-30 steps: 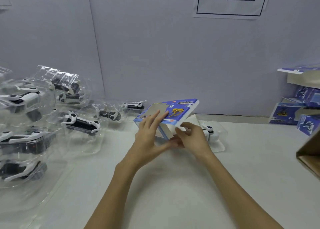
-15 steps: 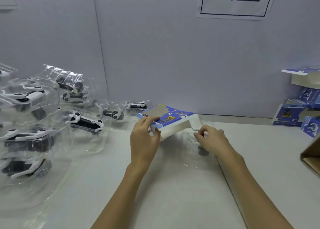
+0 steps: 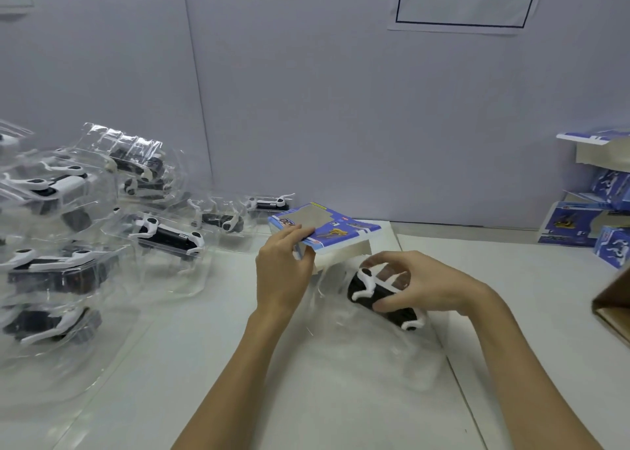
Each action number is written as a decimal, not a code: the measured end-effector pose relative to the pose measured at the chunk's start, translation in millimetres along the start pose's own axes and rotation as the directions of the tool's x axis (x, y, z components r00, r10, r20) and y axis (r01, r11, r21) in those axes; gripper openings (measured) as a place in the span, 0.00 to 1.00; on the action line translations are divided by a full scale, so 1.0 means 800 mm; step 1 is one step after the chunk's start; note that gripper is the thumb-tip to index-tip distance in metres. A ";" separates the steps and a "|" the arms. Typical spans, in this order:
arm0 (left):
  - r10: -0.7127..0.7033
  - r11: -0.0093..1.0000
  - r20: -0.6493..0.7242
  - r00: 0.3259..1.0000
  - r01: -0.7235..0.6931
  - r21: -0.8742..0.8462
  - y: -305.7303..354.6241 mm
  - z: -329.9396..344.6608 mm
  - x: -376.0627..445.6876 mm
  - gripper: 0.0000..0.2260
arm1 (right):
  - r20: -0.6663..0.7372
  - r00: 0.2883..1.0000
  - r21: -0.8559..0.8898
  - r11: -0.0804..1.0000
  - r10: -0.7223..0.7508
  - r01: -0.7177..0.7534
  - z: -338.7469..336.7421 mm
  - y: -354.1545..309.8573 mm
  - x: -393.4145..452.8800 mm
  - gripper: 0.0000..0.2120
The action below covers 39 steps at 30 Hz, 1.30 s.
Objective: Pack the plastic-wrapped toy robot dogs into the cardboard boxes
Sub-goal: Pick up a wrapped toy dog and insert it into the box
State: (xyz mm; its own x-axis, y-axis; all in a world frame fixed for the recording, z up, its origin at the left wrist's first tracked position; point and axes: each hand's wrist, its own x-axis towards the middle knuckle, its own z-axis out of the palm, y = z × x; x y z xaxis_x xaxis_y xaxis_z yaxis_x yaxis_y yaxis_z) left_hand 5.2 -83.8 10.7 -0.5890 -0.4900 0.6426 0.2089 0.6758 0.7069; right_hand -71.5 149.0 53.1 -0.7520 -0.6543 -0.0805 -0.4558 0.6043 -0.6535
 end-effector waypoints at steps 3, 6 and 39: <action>0.031 0.999 0.179 0.983 -0.029 -0.016 -0.007 -0.004 0.000 0.19 | -0.161 0.986 0.042 0.998 -0.038 0.045 0.009 0.001 0.011 0.22; 0.019 1.000 0.250 0.968 -0.023 0.014 -0.017 -0.017 0.002 0.23 | -0.310 0.950 0.038 0.999 0.038 -0.028 0.008 0.008 0.019 0.22; -0.038 0.952 0.620 0.784 -0.160 0.261 -0.008 -0.026 -0.006 0.30 | -0.134 0.981 0.370 0.926 0.137 -0.079 -0.007 0.046 0.011 0.28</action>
State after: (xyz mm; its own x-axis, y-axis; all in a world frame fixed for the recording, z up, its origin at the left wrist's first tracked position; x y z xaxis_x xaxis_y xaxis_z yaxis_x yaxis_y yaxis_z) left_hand 22.8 -96.8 8.9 -0.9535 -0.0686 0.2935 0.0895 0.8655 0.4928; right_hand -97.4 168.3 32.2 -0.8644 -0.4982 -0.0678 -0.1865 0.4429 -0.8769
